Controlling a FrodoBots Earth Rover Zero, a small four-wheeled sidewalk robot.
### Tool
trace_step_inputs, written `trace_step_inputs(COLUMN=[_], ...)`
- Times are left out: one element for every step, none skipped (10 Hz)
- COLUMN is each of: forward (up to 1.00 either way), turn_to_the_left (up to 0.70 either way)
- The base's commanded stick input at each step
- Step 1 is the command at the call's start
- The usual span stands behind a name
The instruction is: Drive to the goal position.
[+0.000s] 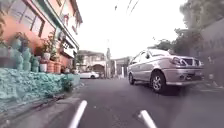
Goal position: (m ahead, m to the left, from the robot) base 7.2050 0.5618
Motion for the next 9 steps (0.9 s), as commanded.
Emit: trace_step_inputs(forward=[0.85, 0.85, 0.85, 0.85, 0.85, 0.85, 0.85, 0.85, 0.85], turn_to_the_left=[-0.26, 0.0, 0.0, -0.19, -0.34, -0.2, 0.0, 0.0, 0.0])
